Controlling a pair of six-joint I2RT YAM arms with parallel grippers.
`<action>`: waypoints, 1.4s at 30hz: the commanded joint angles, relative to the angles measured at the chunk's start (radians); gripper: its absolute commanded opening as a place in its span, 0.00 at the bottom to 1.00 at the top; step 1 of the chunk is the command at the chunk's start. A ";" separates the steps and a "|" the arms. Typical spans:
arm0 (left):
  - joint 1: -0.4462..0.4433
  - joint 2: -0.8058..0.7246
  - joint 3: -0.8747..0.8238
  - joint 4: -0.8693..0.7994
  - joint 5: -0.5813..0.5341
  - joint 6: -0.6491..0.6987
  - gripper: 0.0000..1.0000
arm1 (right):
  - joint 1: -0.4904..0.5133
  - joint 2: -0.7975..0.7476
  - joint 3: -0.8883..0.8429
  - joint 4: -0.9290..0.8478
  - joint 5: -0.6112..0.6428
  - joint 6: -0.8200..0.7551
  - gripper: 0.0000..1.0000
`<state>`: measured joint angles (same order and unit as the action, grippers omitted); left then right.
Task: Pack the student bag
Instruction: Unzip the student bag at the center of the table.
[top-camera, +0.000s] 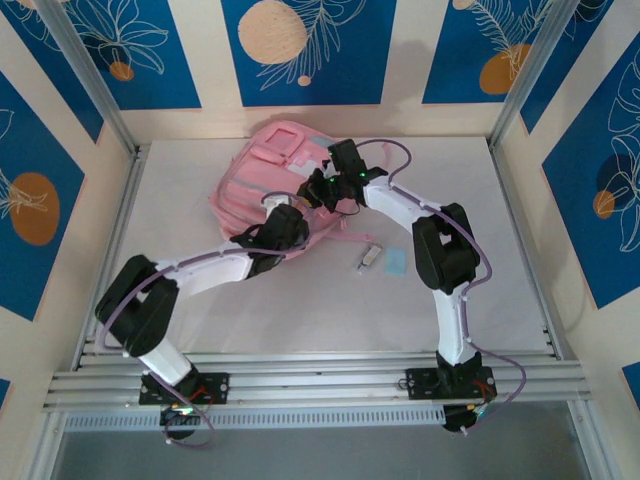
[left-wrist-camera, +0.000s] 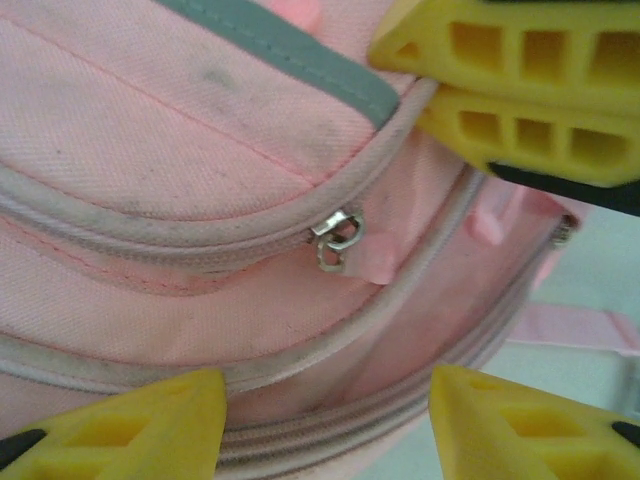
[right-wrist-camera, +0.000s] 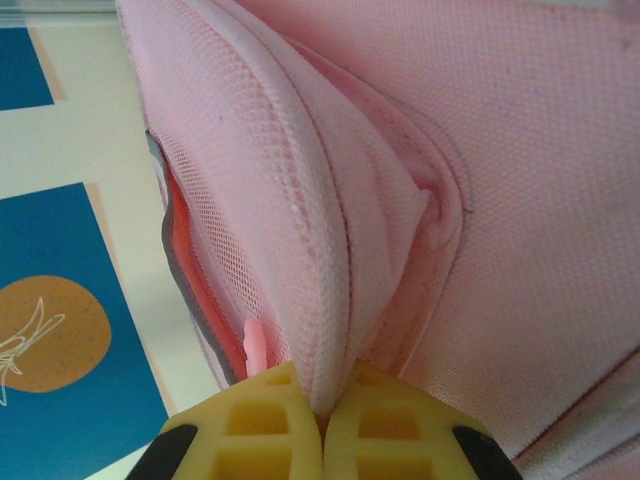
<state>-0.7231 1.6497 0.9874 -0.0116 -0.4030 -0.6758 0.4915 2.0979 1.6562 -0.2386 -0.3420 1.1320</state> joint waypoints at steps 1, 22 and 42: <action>0.015 0.081 0.050 0.082 -0.134 -0.009 0.54 | 0.012 -0.078 -0.042 0.166 -0.116 0.062 0.00; 0.104 0.013 -0.036 0.227 0.117 0.014 0.00 | -0.037 -0.106 -0.166 0.162 -0.178 -0.040 0.00; 0.403 -0.175 -0.027 -0.206 0.327 0.512 0.00 | -0.091 -0.065 0.042 -0.197 -0.216 -0.422 0.00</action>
<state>-0.3973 1.5063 0.9493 -0.1459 0.0265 -0.2306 0.4458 2.0594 1.6413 -0.3630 -0.4911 0.8242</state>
